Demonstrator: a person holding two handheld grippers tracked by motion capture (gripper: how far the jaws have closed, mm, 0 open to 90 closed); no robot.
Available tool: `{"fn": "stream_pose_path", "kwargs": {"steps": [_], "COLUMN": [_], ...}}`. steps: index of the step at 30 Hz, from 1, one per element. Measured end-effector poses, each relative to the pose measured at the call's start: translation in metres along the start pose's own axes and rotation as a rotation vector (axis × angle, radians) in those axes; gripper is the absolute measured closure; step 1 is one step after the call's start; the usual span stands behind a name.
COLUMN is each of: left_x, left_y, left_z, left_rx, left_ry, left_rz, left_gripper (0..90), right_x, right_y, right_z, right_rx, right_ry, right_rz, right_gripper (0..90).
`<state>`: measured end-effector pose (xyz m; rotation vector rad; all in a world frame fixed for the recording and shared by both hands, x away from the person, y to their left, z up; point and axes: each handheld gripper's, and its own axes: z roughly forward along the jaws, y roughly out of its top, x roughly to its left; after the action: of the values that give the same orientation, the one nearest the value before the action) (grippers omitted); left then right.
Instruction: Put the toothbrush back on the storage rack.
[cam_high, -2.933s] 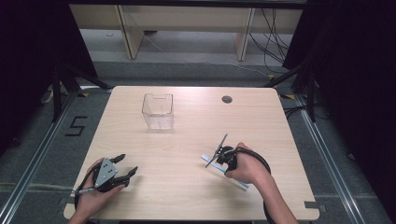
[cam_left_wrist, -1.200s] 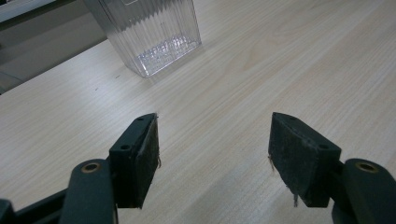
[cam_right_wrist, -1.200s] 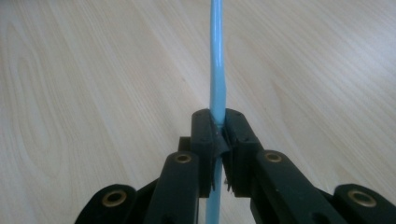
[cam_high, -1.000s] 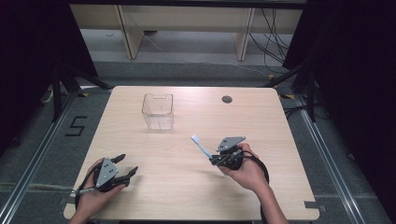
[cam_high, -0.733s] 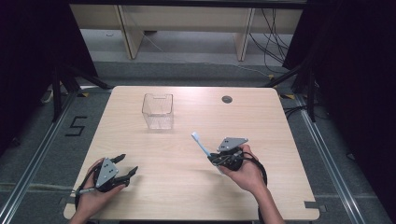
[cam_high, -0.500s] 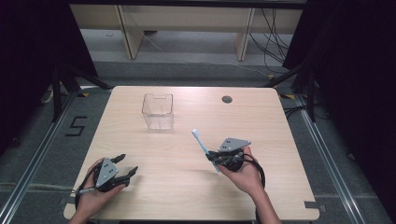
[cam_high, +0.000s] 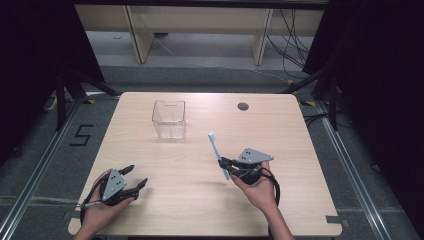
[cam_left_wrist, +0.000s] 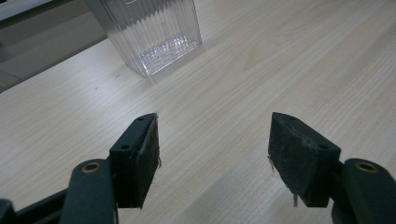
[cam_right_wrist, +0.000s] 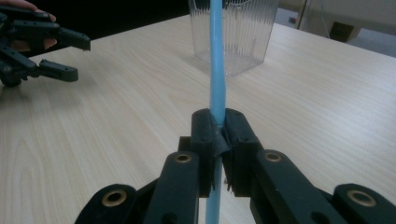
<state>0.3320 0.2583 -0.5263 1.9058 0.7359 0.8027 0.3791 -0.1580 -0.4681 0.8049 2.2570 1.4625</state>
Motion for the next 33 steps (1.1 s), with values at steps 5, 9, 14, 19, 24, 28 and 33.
{"fn": "stream_pose_path", "kwargs": {"steps": [5,9,14,19,24,28,33], "left_x": [0.000,0.000,0.000,0.002,0.003,0.003,0.002], "left_y": [0.000,0.000,0.000,0.000,0.001,0.007,0.016], "left_z": [-0.002,-0.002,-0.002,-0.003,-0.003,-0.005,-0.007], "left_rx": [0.006,0.003,0.004,-0.008,-0.044,-0.076,-0.126], "left_ry": [0.014,0.011,0.011,0.010,0.011,0.019,-0.010], "left_rz": [-0.005,-0.009,-0.011,-0.030,-0.064,-0.080,-0.137], "left_gripper": [33.0,33.0,33.0,32.9,33.2,32.9,32.9], "right_x": [0.002,0.003,0.002,0.002,0.003,0.003,0.003], "right_y": [0.000,0.000,0.001,0.003,0.004,0.004,0.006], "right_z": [0.003,0.003,0.003,0.002,0.002,0.003,0.004], "right_rx": [-0.043,-0.057,-0.119,-0.139,-0.173,-0.182,-0.205], "right_ry": [0.011,0.011,-0.002,0.003,0.007,0.003,-0.016], "right_rz": [0.007,0.030,0.025,0.041,0.062,0.067,0.032], "right_gripper": [83.7,83.8,83.7,83.7,83.8,83.8,83.7]}}
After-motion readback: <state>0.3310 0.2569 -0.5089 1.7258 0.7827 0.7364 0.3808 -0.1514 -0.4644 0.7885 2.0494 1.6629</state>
